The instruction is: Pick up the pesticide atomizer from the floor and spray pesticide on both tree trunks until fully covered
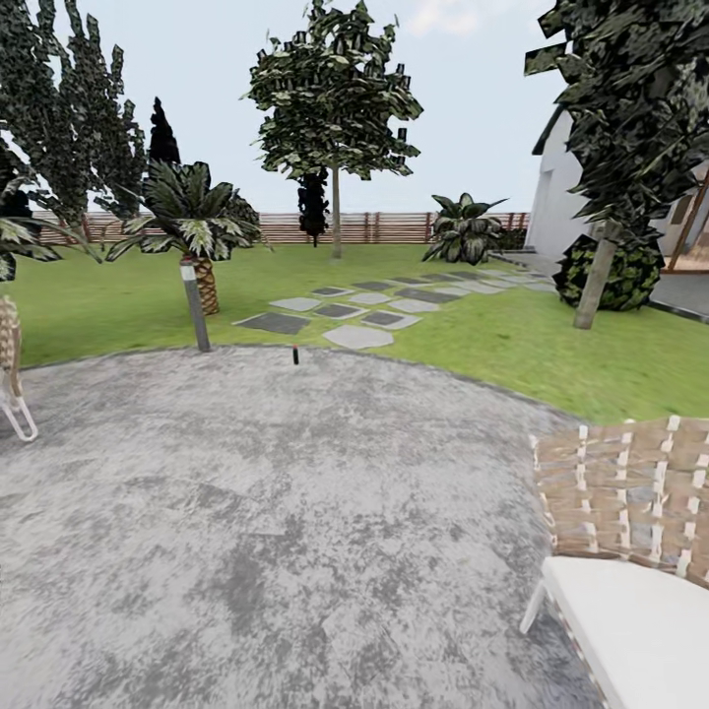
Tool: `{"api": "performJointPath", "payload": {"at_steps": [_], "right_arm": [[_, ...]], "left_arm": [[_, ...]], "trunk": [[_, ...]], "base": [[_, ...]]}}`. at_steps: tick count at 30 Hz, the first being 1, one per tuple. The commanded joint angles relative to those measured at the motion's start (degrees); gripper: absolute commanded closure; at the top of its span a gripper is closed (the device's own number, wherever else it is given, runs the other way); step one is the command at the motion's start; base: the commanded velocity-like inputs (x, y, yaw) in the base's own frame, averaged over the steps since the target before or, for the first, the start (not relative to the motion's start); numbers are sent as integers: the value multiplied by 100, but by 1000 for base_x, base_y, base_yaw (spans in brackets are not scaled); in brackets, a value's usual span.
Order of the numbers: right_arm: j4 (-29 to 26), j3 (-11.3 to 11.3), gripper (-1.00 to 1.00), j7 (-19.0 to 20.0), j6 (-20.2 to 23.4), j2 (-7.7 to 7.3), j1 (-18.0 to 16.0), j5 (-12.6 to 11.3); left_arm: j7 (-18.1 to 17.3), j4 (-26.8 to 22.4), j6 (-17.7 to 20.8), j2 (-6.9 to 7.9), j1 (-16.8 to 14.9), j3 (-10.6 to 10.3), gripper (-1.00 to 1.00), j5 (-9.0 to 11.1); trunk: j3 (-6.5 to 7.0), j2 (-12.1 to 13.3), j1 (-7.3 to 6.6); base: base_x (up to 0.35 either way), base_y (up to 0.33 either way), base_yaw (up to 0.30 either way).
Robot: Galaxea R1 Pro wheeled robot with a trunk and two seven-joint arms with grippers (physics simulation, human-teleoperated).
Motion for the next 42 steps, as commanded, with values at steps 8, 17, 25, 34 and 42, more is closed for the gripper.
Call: {"api": "performJointPath", "payload": {"at_steps": [8,17,25,34,42], "right_arm": [[-4,2,-100,5,-17,-1,-2,-2],[-33,24,-100,16,-17,2,-4,-4],[-48,11,-100,17,-17,1,-3,-4],[-27,6,-100,0,-17,2,-2,-4],[-23,-9,-100,-4,-17,0,-2,-4]], "left_arm": [[-1,5,-19,-1,-3,3,-100,1],[-1,5,-19,-3,-4,3,-100,3],[-1,5,-19,0,-4,3,-100,2],[-1,5,-19,0,-4,3,-100,4],[-1,5,-20,0,-3,3,-100,3]], "trunk": [[-6,-2,2],[-6,-2,2],[-6,-2,2],[-20,-2,2],[-51,-2,2]], "base": [[336,0,27],[336,0,0],[336,0,0],[336,0,49],[336,0,116]]}}
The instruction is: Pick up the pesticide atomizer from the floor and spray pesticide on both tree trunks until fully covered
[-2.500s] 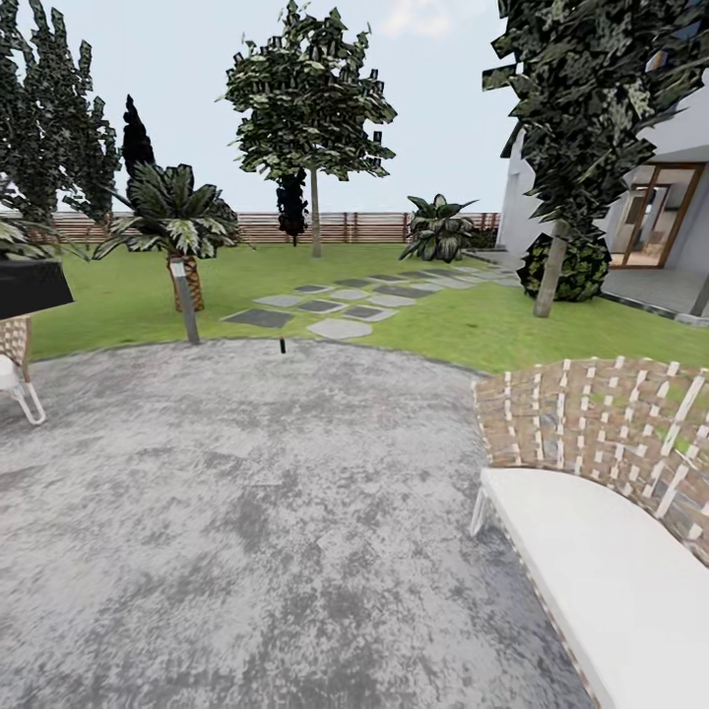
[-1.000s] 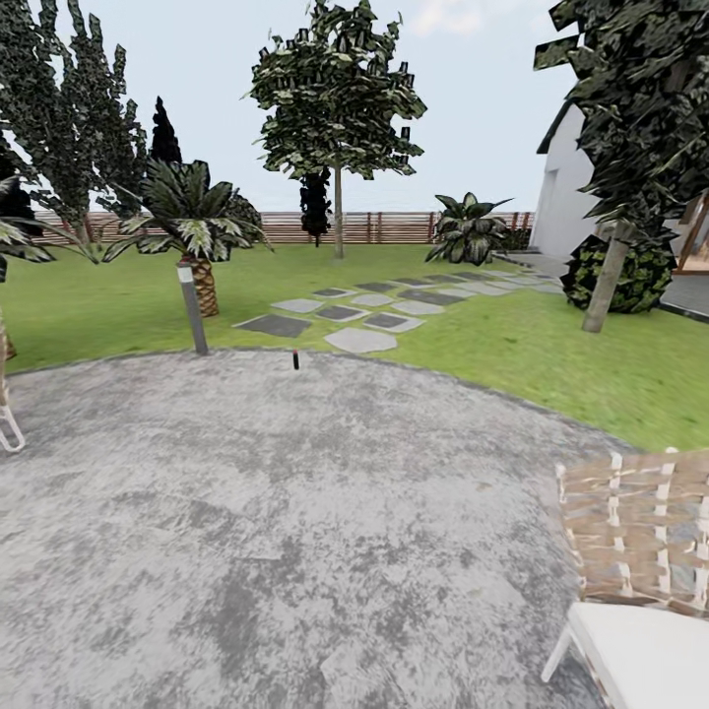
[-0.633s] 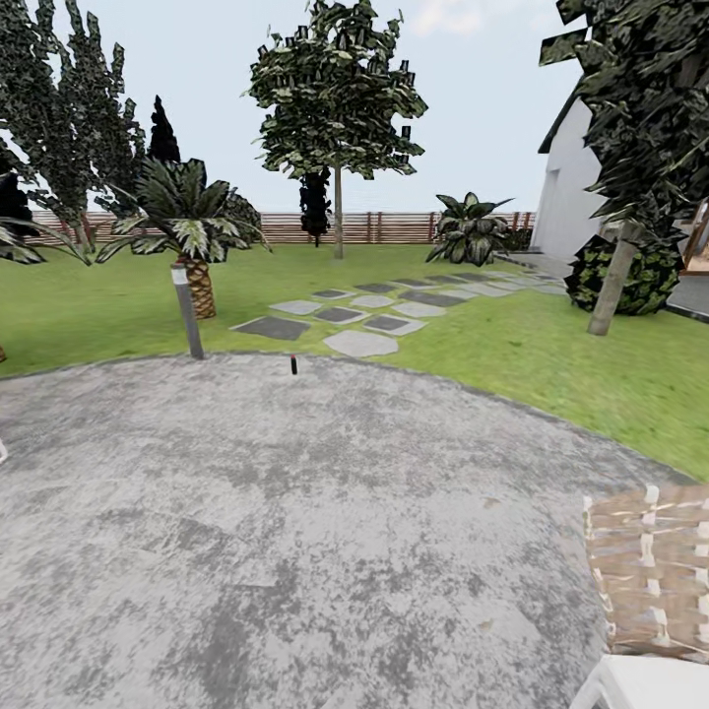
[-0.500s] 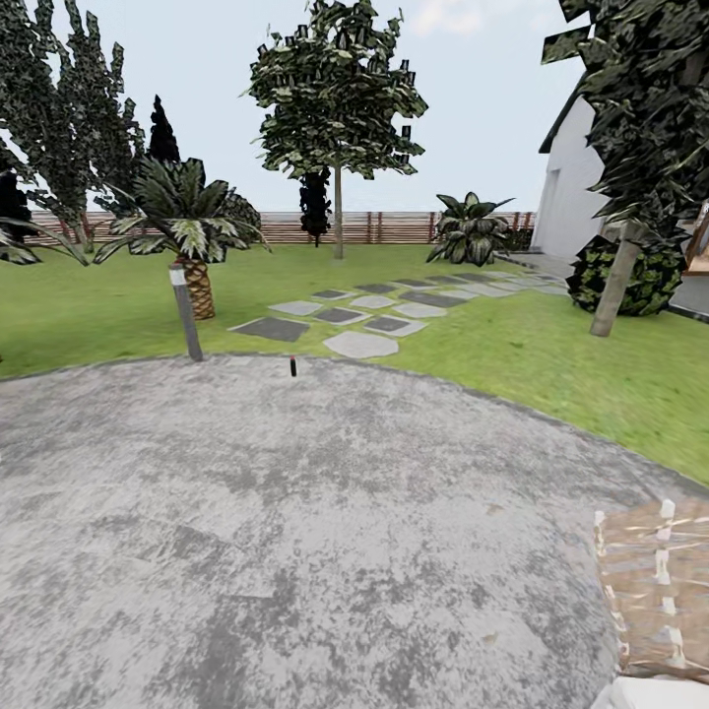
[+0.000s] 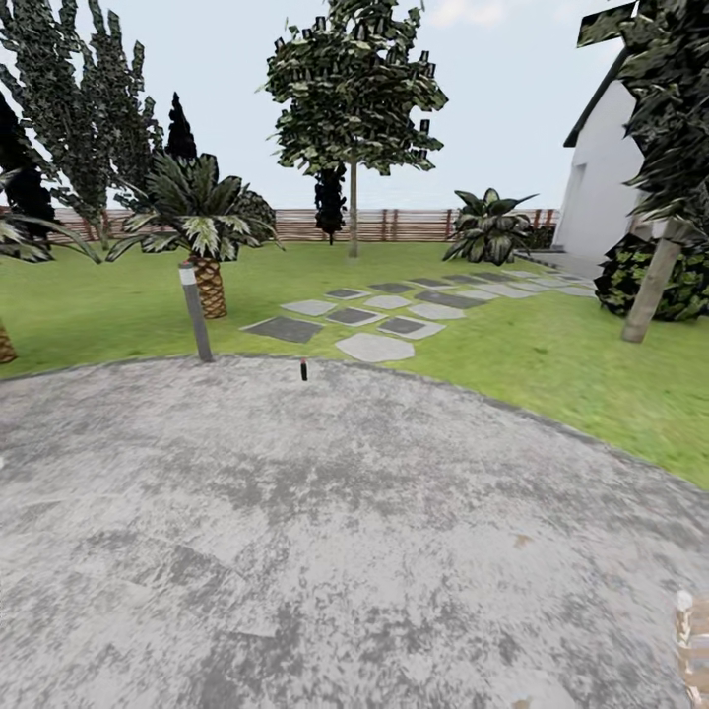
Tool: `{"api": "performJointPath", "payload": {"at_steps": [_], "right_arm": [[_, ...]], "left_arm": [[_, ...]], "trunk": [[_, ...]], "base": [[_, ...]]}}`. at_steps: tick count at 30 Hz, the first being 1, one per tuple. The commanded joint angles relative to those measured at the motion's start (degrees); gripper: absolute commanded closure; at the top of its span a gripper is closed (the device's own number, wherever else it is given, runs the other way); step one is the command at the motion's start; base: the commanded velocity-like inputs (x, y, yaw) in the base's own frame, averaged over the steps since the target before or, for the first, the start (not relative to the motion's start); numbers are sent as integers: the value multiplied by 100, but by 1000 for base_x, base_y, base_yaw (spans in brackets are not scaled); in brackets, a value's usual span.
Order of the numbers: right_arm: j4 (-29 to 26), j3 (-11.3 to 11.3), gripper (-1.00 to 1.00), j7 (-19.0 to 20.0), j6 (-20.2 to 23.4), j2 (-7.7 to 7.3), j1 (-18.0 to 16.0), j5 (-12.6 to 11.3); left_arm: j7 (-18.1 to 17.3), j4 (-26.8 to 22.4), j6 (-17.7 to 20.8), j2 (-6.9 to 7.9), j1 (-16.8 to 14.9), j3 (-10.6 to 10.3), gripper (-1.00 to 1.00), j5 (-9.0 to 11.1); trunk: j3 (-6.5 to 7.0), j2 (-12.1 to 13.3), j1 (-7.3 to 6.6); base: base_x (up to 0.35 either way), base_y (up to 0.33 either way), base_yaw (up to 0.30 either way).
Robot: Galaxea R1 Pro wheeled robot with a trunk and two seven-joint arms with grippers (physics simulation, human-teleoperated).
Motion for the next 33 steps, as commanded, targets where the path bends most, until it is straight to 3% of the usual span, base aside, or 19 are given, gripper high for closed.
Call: {"api": "performJointPath", "payload": {"at_steps": [1,11,33], "right_arm": [[2,-3,-100,1,-17,-1,-2,4],[2,-3,-100,2,-17,-1,-3,4],[2,5,-100,2,-17,-1,-2,7]], "left_arm": [[-1,6,-18,0,-5,1,-100,2],[-1,6,-19,0,-3,1,-100,2],[-1,6,-23,0,-5,0,-100,2]], "trunk": [[-11,-2,2],[-61,-2,2],[-63,-2,2]], "base": [[336,0,165],[336,0,145],[336,0,3]]}}
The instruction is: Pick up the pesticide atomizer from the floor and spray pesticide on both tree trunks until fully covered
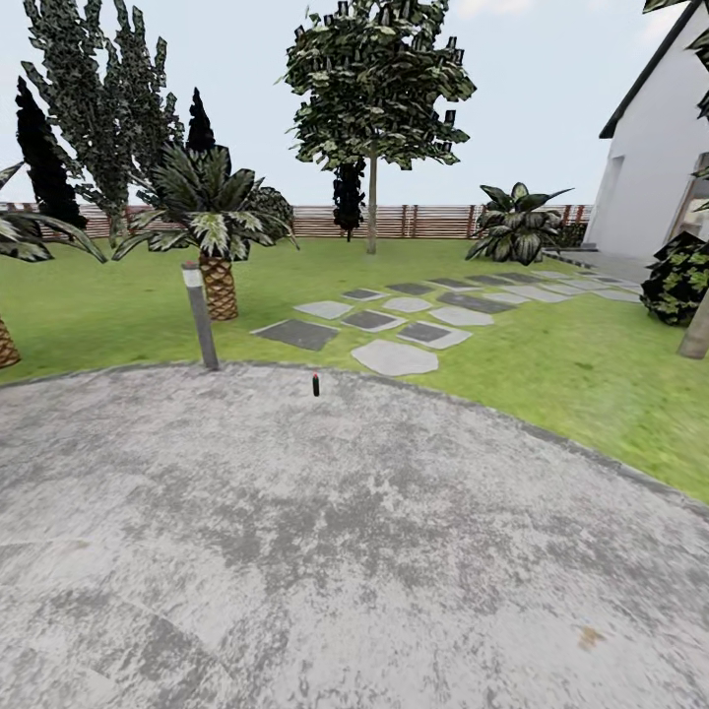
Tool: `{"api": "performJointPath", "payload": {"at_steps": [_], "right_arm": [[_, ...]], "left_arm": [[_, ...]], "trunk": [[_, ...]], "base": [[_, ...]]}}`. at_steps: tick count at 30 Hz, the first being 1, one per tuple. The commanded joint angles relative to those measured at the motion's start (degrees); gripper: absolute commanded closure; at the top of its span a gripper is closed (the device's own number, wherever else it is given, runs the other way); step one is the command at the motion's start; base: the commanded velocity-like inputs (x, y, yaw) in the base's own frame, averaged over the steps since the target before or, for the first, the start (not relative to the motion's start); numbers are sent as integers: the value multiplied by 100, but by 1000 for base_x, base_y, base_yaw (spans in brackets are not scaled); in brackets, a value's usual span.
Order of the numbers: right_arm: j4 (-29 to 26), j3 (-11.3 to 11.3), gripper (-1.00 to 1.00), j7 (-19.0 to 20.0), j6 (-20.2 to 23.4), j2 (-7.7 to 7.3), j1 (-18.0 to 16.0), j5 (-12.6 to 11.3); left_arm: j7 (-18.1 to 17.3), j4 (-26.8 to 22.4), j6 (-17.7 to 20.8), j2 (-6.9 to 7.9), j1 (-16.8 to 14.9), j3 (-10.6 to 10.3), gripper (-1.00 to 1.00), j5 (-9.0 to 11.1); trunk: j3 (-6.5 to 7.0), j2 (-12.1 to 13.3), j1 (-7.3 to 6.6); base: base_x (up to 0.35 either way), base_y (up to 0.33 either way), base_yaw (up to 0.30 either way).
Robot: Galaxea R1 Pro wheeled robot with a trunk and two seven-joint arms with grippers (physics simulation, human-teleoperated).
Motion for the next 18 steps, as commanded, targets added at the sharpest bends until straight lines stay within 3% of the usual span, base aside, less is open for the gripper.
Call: {"api": "performJointPath", "payload": {"at_steps": [1,18], "right_arm": [[4,-1,-100,-1,-17,0,-3,4],[3,16,-100,9,-26,-7,-3,10]], "left_arm": [[-1,4,-19,0,-3,2,-100,2],[-1,4,-17,0,0,2,-100,2]], "trunk": [[-5,-2,2],[-5,-2,2]], "base": [[336,0,0],[336,0,0]]}}
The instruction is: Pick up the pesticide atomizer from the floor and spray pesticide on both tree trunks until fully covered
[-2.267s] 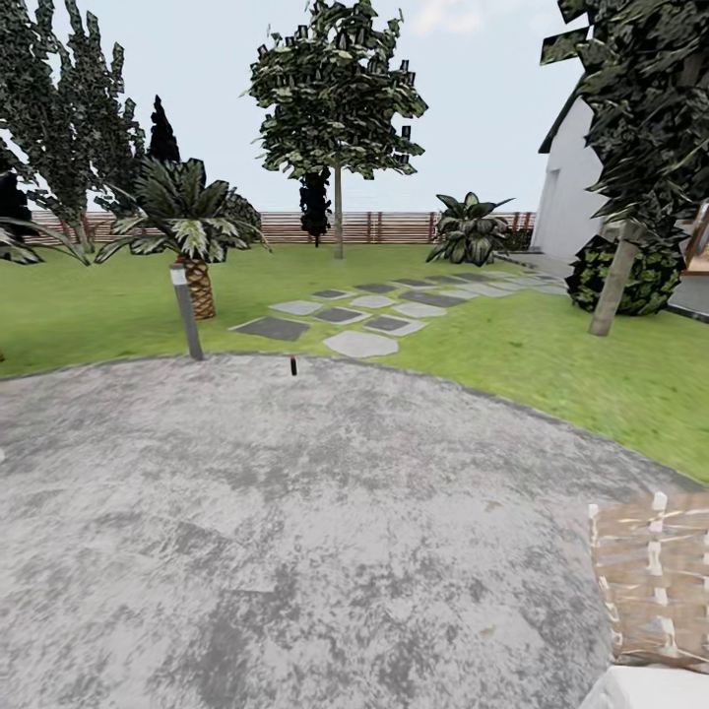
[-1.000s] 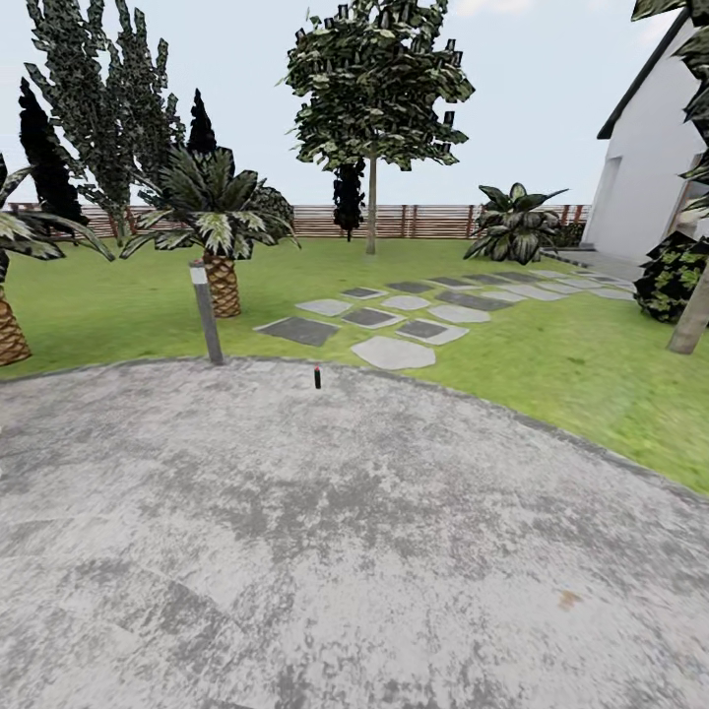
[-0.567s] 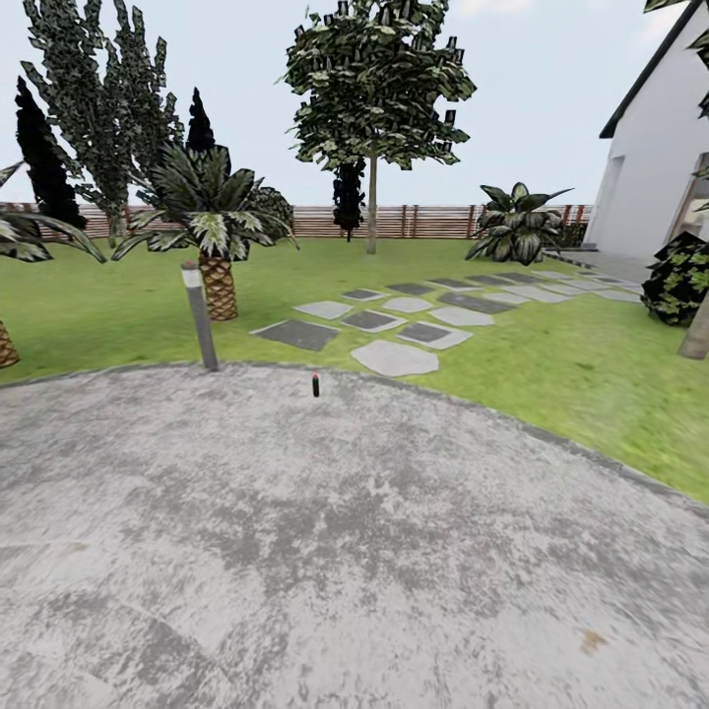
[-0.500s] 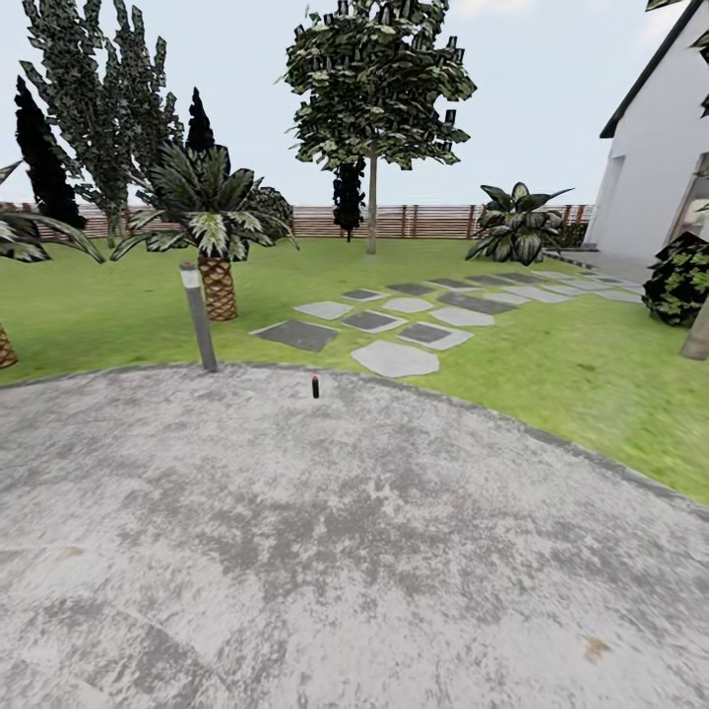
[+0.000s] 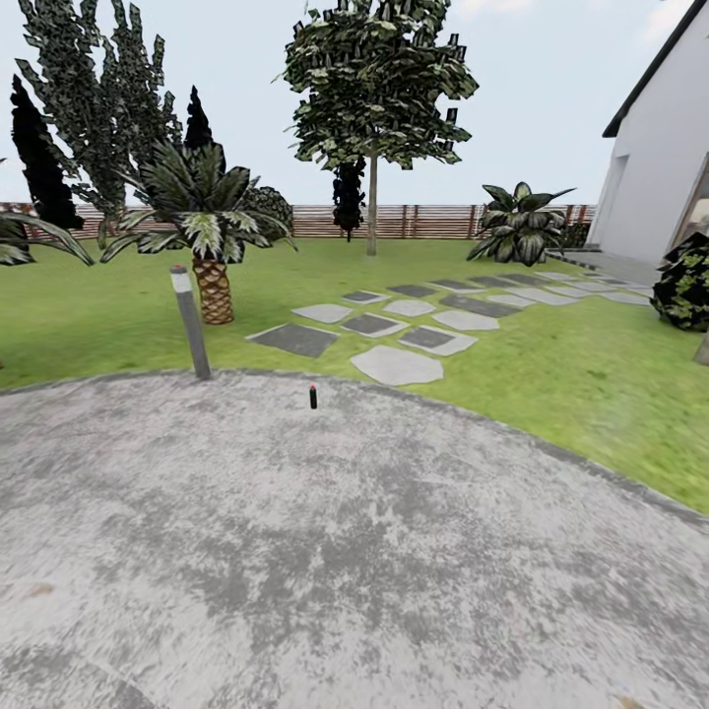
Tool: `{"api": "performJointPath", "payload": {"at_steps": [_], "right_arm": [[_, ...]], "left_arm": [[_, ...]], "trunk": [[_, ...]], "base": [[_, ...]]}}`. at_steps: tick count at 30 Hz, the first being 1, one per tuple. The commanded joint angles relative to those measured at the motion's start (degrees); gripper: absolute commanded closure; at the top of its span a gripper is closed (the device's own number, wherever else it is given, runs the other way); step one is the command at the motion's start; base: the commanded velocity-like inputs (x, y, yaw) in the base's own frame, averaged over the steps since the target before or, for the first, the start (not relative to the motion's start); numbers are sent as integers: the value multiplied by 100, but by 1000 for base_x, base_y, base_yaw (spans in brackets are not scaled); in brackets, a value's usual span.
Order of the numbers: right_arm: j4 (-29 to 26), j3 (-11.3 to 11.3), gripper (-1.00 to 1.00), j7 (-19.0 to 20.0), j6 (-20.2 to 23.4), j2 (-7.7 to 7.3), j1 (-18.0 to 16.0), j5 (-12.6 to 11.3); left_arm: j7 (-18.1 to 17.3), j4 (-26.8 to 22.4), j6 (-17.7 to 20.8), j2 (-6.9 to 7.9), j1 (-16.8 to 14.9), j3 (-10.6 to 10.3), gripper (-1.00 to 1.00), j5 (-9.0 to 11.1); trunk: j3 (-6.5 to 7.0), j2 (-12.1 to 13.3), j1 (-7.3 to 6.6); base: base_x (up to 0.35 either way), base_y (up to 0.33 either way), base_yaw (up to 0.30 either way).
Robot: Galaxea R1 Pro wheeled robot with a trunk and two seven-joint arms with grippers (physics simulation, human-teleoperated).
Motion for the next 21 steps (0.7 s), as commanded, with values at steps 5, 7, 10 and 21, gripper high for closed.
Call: {"api": "performJointPath", "payload": {"at_steps": [5,7,10,21], "right_arm": [[4,0,-100,7,-17,-3,-4,5],[4,0,-100,8,-17,-3,-3,6],[4,0,-100,8,-17,-3,-4,6],[4,-3,-100,8,-17,-3,-3,6]], "left_arm": [[-1,4,-20,0,-6,1,-100,2],[-1,4,-19,0,-6,0,-100,2],[-1,4,-19,0,-6,-2,-100,2],[-1,4,-22,0,-6,-3,-100,2]], "trunk": [[-5,-2,2],[-5,-2,2],[-5,-2,2],[-5,-2,2]], "base": [[336,0,0],[336,0,0],[336,0,0],[336,0,0]]}}
